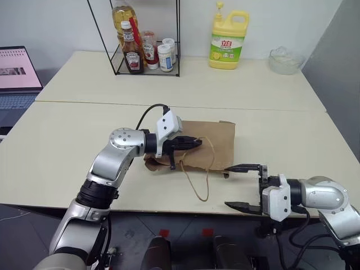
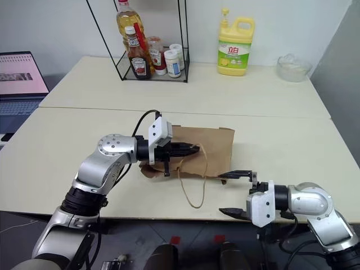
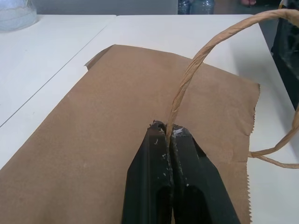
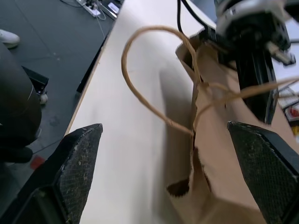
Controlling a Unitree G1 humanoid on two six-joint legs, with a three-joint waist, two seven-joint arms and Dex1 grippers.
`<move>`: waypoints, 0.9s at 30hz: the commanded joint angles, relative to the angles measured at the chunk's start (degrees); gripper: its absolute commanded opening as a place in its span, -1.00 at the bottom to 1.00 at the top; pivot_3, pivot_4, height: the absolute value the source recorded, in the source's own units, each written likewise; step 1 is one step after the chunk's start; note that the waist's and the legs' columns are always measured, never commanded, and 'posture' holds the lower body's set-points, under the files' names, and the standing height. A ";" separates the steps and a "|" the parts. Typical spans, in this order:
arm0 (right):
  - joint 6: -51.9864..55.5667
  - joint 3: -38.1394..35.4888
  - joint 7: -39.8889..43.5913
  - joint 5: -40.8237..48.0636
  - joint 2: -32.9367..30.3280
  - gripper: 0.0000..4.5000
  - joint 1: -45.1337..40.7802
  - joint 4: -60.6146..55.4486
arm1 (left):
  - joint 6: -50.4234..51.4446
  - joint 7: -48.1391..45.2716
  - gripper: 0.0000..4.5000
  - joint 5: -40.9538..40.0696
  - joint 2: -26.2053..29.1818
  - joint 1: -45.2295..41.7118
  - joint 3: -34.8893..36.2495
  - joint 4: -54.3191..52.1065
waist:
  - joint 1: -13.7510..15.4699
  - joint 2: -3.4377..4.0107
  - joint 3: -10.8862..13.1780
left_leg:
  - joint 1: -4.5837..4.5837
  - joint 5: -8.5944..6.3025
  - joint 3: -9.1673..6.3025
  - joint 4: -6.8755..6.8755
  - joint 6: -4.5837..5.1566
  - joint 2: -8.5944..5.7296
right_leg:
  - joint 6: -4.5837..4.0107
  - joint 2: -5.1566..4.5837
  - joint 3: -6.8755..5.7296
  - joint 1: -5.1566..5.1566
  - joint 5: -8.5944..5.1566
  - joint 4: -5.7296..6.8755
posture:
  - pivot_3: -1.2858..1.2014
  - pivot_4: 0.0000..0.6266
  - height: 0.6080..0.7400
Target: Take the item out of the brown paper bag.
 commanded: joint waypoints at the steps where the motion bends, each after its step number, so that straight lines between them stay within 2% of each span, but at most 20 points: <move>1: -6.04 2.22 -0.30 -1.62 1.38 1.00 -1.92 2.18 | 0.09 0.93 -0.99 -0.75 -0.46 -1.54 1.53 -1.27 | -0.02 0.00 0.00 | 0.00 0.00 0.00 0.00 0.00 0.00 | 0.00 0.00 0.00 0.00 0.00 0.01 | 0.03 -0.52 1.00; 13: -15.27 9.11 -6.99 -9.50 10.65 1.00 -9.75 15.11 | -1.01 0.50 -0.99 -0.32 -0.66 -2.03 0.90 -0.25 | 0.01 0.01 0.00 | 0.06 0.01 0.02 0.00 -0.01 0.00 | -0.01 -0.01 0.02 0.02 0.00 0.04 | 0.03 -0.52 1.00; 17: -16.14 10.41 -7.66 -9.17 11.48 0.59 -11.42 17.10 | -1.22 0.50 -1.00 -0.25 -0.67 -2.13 0.91 -0.05 | -0.05 0.01 0.00 | 0.07 0.01 0.02 -0.01 -0.01 0.00 | -0.01 -0.01 0.02 0.02 0.01 0.05 | 0.03 -0.52 1.00; 26: -16.63 12.57 -8.89 -8.85 11.94 -0.88 -11.65 18.16 | -1.47 0.47 -1.00 -0.03 -0.28 -2.00 1.09 -0.08 | -0.04 0.00 0.00 | 0.07 0.00 0.02 -0.01 0.00 0.00 | -0.01 -0.01 0.02 0.02 0.01 0.06 | 0.03 -0.52 1.00; 27: -16.38 12.58 -9.08 -8.72 12.00 -0.99 -11.66 18.32 | -1.45 0.45 -1.00 -0.04 -0.26 -2.02 1.10 -0.12 | -0.04 0.01 0.00 | 0.07 0.00 0.01 -0.01 0.00 0.00 | -0.01 -0.01 0.02 0.02 0.01 0.06 | 0.03 -0.52 1.00</move>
